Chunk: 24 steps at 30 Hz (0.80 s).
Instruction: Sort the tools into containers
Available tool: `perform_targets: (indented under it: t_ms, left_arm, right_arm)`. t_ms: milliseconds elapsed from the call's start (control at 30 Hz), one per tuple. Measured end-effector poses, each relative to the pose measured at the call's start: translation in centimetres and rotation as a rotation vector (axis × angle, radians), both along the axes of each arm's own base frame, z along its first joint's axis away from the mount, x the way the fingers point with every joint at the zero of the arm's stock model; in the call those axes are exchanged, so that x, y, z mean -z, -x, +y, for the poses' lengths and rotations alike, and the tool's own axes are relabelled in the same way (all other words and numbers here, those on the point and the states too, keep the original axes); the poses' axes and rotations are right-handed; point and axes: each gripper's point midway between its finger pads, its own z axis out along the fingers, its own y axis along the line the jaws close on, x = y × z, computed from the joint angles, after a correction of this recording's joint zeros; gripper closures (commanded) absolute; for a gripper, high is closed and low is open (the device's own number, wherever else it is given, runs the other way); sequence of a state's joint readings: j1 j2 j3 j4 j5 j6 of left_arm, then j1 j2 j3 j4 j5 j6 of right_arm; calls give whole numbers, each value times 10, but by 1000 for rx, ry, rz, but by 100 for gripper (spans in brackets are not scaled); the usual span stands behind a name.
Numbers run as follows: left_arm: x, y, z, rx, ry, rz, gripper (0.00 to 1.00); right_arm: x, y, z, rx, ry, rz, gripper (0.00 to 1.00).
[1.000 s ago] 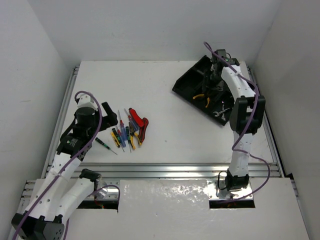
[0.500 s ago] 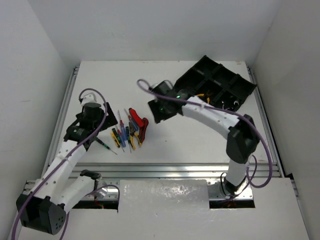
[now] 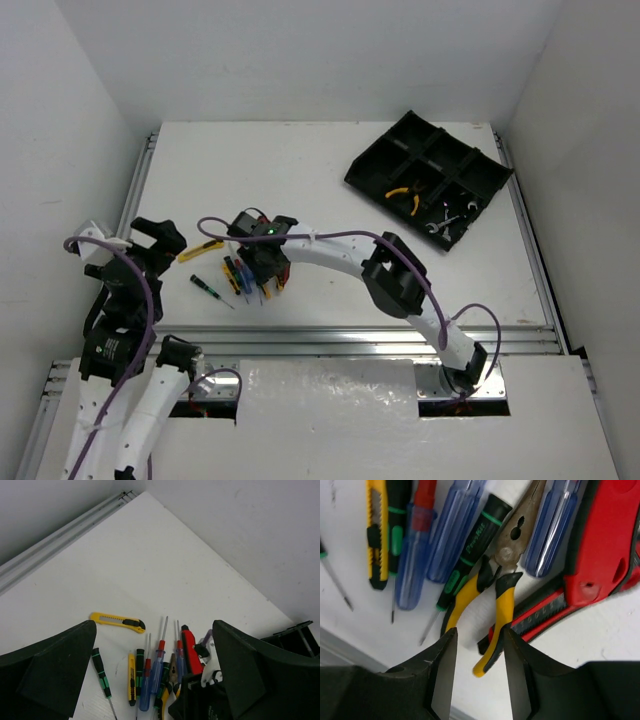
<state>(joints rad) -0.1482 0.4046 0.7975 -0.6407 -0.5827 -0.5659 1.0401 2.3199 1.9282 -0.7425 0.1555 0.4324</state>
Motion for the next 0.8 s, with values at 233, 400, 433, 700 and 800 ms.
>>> perform_targets:
  t_ms: [233,400,433,700,800]
  left_arm:
    - [1,-1,-2,11,1,5,0]
    - [3,-3,-6,33,-1,17,0]
    - [4,-4,-6,38,-1,19,0]
    - [7,-7,-11,67,-2,30,0]
    - [7,-8,-12,73,-2,31,0]
  right_arm:
    - [14,-13,2,18,32,-13,63]
    - [18,-17,-3,24,57,-31,68]
    - [19,-17,-4,25,60,-32,70]
    - [30,-13,-10,26,81,-21,72]
    - [32,-13,-8,26,71,-17,86]
